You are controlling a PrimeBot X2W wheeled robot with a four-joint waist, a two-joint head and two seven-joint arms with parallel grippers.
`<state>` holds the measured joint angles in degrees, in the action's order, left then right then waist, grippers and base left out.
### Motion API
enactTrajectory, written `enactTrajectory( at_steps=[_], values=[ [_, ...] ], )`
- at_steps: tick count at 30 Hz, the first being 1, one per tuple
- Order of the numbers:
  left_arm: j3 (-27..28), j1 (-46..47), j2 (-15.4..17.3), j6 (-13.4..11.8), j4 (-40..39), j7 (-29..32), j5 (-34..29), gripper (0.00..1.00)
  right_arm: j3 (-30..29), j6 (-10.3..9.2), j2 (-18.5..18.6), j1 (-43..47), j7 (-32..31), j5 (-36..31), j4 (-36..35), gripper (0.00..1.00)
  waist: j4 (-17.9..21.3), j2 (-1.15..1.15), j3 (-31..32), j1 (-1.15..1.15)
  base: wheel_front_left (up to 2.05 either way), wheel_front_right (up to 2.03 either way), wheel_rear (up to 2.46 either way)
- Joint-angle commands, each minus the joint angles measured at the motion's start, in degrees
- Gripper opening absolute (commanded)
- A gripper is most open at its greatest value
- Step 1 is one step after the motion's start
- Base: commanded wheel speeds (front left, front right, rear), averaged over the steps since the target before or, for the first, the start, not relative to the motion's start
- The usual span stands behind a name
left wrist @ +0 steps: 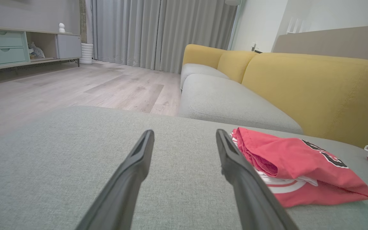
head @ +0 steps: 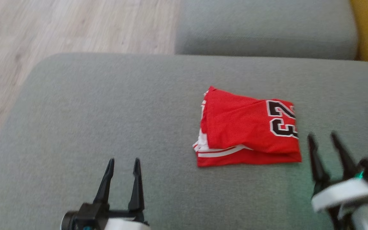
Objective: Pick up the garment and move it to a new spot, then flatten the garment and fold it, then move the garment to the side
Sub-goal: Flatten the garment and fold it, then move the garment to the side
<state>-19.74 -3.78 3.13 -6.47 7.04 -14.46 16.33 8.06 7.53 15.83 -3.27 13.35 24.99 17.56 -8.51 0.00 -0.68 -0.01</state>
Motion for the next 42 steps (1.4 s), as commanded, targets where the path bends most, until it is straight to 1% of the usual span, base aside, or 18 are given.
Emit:
enactTrajectory(
  at_steps=[1,3,4,6,11,14,19,24,42],
  values=[
    [2.56,0.73,-0.25,0.30,-1.56,-0.53,-0.76,1.00,1.32,-0.04,0.39,0.15,1.12,-1.67,-1.02,1.00,1.85,0.00,1.84,0.01,0.00,0.00,0.00],
    [3.14,-0.29,-0.25,0.37,-1.48,-0.53,-1.45,1.00,1.70,-0.04,-0.82,2.40,1.53,-4.11,-0.17,1.00,2.75,0.00,2.83,0.01,0.00,0.00,0.00],
    [3.83,-1.37,-0.25,0.35,-1.48,-0.53,-1.90,1.00,1.51,-0.04,-2.43,4.24,1.60,-6.39,-1.46,1.00,3.59,0.00,3.70,0.01,0.00,0.00,0.00],
    [4.55,-2.43,-0.25,0.18,-1.40,-0.53,-2.50,1.00,1.36,-0.04,-3.72,6.30,1.61,-8.77,-2.64,1.00,4.19,0.00,4.47,0.01,0.00,0.00,0.00],
    [6.71,-4.99,-0.25,0.33,0.36,-0.53,-3.86,1.00,0.10,-0.04,-5.97,9.77,1.63,-13.61,-5.05,1.00,4.88,0.00,6.02,0.01,0.00,0.00,0.00],
    [8.02,-6.13,-0.25,0.61,1.29,-0.53,-4.04,1.00,-0.03,-0.04,-6.80,10.98,1.63,-14.94,-5.47,1.00,5.01,0.00,6.55,0.01,0.00,0.00,0.00],
    [9.10,-7.02,-0.25,1.45,1.55,-0.53,-4.67,1.00,-0.67,-0.04,-8.05,11.89,1.64,-15.84,-6.10,1.00,4.90,0.00,7.11,0.01,0.00,0.00,0.00],
    [9.25,-7.11,-0.25,1.96,1.53,-0.53,-5.65,1.00,-0.63,-0.04,-8.46,12.29,1.64,-16.22,-6.07,1.00,4.66,0.00,7.45,0.01,0.00,0.00,0.00],
    [9.66,-7.86,-0.25,2.55,1.31,-0.54,-6.96,1.00,-0.55,-0.04,-9.03,12.57,1.64,-16.82,-5.37,1.00,4.97,0.00,8.48,0.01,0.00,0.00,0.00]
  ],
)
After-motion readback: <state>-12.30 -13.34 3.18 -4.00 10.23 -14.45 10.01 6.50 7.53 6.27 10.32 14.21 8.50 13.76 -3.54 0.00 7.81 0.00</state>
